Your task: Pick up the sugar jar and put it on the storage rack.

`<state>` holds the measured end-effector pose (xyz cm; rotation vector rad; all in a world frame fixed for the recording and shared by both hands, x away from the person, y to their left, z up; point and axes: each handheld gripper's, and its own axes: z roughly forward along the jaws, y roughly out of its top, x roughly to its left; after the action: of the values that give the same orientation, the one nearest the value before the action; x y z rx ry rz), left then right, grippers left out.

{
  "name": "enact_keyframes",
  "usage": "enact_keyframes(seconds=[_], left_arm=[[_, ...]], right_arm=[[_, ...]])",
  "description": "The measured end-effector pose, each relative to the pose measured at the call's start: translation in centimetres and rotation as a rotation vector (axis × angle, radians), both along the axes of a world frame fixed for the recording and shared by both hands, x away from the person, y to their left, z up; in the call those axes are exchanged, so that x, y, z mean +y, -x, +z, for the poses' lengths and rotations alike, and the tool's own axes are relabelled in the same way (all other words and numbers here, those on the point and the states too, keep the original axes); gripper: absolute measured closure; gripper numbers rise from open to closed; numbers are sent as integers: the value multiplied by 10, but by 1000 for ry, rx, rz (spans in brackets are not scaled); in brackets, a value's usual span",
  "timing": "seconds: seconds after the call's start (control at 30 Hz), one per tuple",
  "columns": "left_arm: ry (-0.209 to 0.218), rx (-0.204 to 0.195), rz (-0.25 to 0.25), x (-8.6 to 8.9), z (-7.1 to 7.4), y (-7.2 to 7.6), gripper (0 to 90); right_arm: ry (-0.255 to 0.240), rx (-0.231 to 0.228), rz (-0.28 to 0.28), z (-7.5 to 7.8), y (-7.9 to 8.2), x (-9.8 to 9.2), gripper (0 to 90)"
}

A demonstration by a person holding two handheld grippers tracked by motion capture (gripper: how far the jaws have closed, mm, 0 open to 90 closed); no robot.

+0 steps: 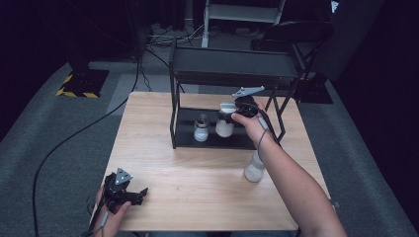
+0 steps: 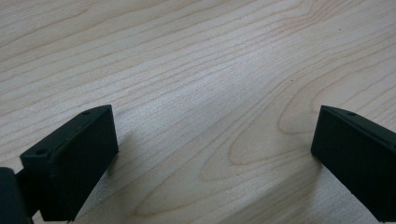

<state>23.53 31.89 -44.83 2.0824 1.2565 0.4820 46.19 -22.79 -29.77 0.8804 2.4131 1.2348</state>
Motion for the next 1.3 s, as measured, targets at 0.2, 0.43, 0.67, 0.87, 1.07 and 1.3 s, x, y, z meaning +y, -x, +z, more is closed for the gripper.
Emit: enact_keyframes(seconds=[0.2,0.43,0.67,0.87,1.07,1.3], left_arm=[[0,0,1,0,0,0,6],[3,0,4,0,0,0,6],[1,0,2,0,0,0,6],[1,0,3,0,0,0,6],[4,-1,5,0,0,0,6],[1,0,2,0,0,0,6]], right_arm=[[3,23,-11,-9,-11,3,338],[21,34,-22,-15,-20,10,338],[46,55,-36,-23,-26,16,338],[55,68,-52,-31,-30,22,338],[59,77,-62,-37,-31,28,337],[83,86,-65,-40,-31,35,337]])
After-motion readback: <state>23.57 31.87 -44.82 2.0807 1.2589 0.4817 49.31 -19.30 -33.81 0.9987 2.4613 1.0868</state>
